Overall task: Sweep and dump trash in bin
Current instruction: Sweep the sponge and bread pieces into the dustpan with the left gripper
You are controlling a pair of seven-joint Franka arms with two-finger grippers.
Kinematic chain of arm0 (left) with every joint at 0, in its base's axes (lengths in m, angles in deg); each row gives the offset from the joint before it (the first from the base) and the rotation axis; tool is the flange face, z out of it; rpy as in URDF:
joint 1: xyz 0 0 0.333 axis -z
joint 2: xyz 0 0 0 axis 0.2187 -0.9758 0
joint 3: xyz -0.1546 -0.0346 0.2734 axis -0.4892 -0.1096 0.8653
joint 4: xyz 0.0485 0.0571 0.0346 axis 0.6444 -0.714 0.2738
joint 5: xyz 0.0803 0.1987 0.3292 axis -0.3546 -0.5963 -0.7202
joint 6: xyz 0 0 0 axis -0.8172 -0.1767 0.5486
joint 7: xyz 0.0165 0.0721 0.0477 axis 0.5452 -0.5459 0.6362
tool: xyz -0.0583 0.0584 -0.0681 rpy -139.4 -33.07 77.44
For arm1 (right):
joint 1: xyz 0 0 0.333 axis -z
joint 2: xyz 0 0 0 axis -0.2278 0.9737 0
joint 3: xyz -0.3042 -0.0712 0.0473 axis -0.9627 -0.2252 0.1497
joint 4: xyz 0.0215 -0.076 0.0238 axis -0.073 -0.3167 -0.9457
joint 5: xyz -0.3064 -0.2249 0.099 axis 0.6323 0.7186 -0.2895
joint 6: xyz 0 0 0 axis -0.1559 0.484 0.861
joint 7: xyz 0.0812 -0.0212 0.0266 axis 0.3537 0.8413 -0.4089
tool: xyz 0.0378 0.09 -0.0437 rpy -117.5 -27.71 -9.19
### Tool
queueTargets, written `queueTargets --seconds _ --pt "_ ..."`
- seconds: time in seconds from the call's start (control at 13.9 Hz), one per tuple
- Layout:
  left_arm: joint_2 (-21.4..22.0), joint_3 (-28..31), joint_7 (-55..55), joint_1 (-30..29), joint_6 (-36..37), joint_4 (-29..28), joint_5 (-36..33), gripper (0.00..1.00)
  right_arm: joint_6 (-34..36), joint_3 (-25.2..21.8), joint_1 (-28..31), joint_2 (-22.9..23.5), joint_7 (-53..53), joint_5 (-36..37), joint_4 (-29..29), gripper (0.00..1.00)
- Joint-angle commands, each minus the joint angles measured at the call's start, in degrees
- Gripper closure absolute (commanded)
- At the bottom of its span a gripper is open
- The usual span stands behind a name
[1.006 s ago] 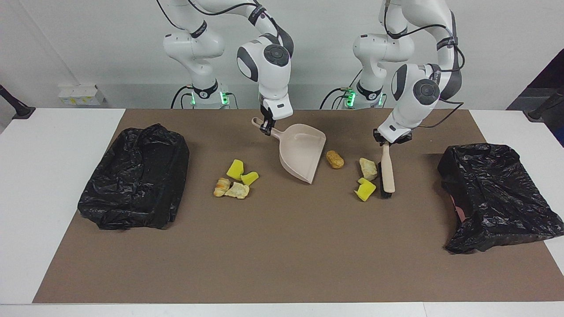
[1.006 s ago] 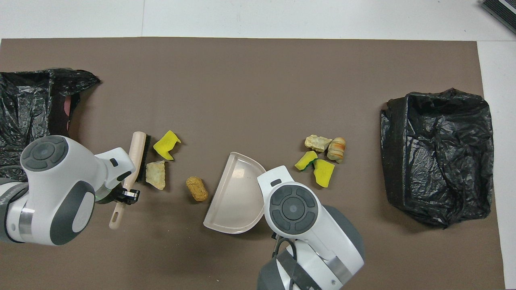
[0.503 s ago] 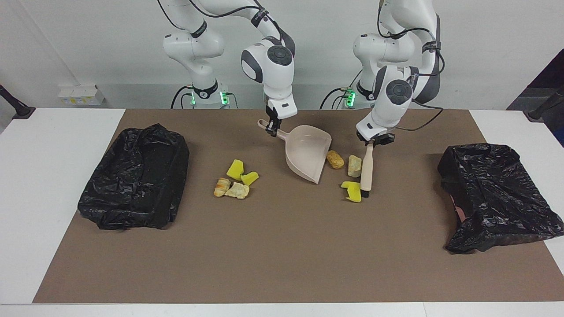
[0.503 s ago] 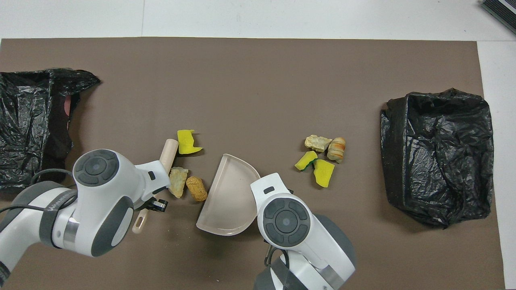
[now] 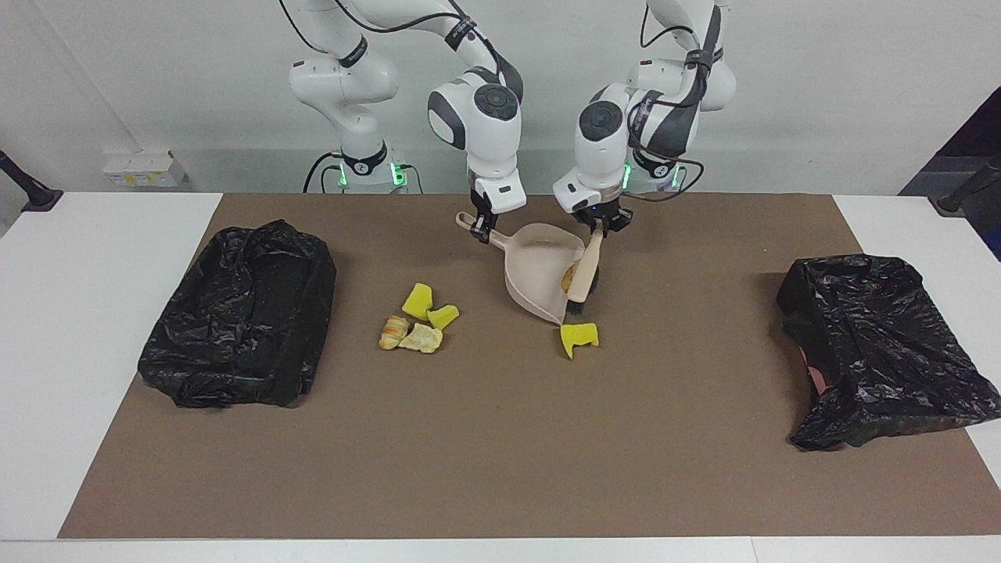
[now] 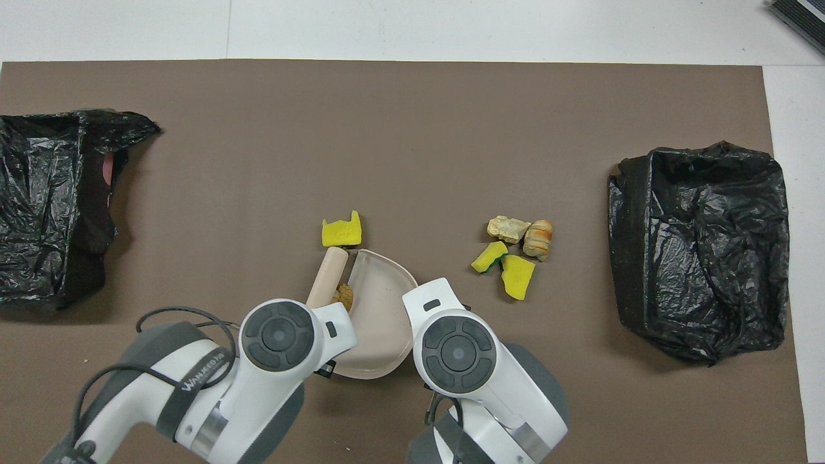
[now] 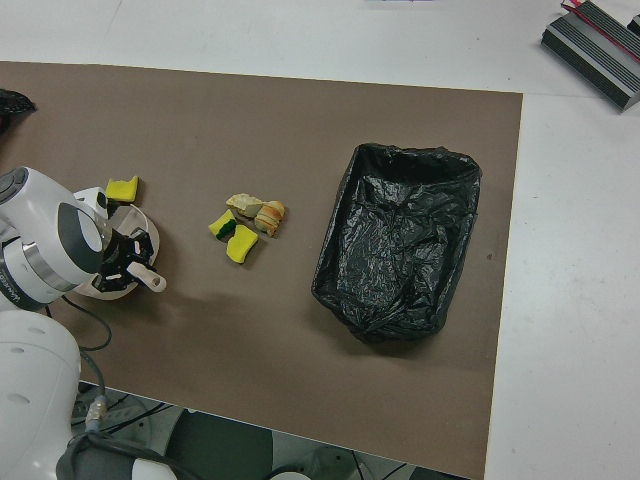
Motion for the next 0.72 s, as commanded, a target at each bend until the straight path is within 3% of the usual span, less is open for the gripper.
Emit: queueTargets --seconds 0.0,0.29,0.5,0.65 --pt "-0.6 0.4 -0.3 -0.1 2.4 2.3 7.6 1.0 -1.5 0.1 0.3 -0.5 0.4 -1.5 -0.4 1.0" --pt "-2.3 2.6 -0.9 -1.4 6.6 9.9 9.7 1.0 -1.4 0.1 0.3 -0.6 0.4 -1.5 -0.4 1.0" --pt "-4.5 3.5 -0.9 -2.4 6.0 12.5 15.7 1.0 -1.4 0.1 0.3 -0.5 0.4 -1.5 -0.4 1.0" --pt "-6.4 5.2 -3.5 -2.4 4.9 14.5 15.3 1.0 -1.4 0.1 0.3 -0.5 0.4 -1.5 -0.4 1.0"
